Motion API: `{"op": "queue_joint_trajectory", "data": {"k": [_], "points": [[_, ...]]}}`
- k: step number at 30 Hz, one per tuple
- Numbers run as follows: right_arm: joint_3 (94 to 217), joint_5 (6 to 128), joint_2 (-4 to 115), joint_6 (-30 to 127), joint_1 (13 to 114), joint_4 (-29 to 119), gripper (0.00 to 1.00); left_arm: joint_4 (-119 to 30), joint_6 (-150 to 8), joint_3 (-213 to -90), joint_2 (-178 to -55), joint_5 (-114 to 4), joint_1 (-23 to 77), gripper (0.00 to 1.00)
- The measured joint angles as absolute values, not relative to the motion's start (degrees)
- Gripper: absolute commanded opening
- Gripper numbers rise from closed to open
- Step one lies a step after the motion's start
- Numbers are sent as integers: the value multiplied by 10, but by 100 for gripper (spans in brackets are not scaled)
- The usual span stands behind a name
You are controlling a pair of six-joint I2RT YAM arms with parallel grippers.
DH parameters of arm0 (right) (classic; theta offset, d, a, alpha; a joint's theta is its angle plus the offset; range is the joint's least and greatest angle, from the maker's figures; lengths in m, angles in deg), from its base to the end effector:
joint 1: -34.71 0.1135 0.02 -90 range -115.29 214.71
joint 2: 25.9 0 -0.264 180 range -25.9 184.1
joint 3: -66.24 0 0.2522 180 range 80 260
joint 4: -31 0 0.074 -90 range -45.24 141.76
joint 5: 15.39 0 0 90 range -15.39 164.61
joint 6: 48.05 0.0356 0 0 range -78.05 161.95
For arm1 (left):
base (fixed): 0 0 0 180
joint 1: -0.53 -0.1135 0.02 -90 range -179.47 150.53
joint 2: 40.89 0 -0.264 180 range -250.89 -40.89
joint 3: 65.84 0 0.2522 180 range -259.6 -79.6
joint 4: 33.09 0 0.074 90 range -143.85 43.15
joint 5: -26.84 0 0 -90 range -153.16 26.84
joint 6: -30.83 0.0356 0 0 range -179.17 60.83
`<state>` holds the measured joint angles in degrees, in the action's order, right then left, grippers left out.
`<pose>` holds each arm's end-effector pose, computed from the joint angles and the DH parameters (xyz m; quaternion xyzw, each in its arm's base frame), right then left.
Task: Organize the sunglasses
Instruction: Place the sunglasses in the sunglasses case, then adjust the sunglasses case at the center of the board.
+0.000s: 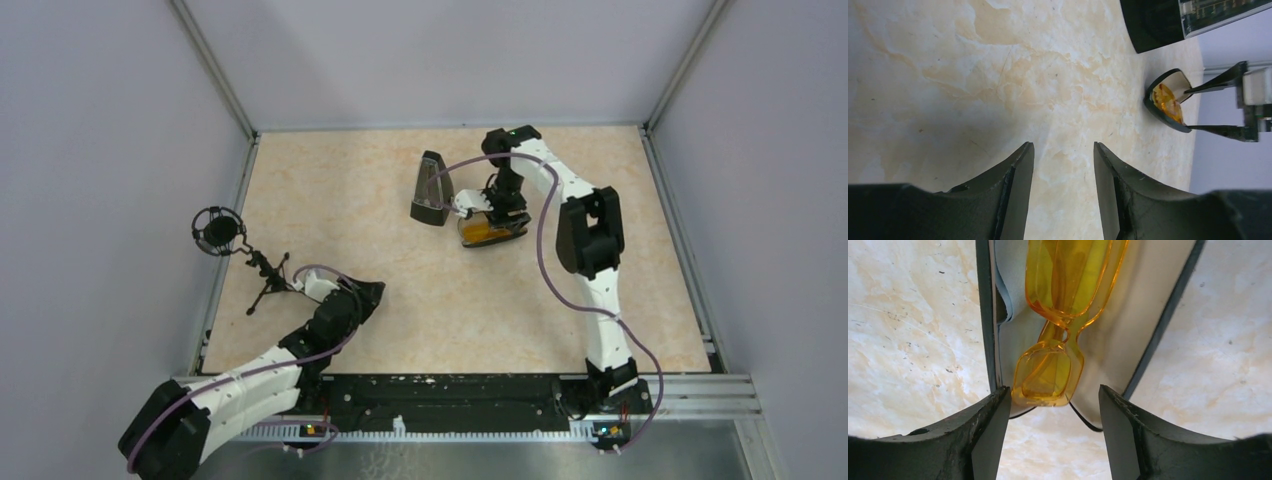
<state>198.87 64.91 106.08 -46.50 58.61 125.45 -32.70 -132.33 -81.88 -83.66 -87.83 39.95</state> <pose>0.4012 0.1844 0.2038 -0.8258 0.5567 0.0891 0.0172 0.1228 -0.0817 0.1321 -0.3487 0.7616 -0.3279 0.4369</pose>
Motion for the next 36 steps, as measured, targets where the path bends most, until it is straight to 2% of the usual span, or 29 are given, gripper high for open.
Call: {"op": "queue_joint_trajectory", "data": {"k": [9, 17, 29, 36], "points": [[1989, 612, 1004, -451, 582, 1256, 64, -270, -1248, -848, -941, -865, 408, 55], [2014, 523, 992, -399, 548, 1220, 65, -191, -1167, -921, -1076, -870, 489, 57], [2100, 414, 1089, -326, 508, 1183, 66, -89, -1102, -1008, -1249, -835, 569, 56], [2101, 393, 1115, -306, 506, 1197, 63, -60, -1101, -1040, -1324, -814, 587, 56]]}}
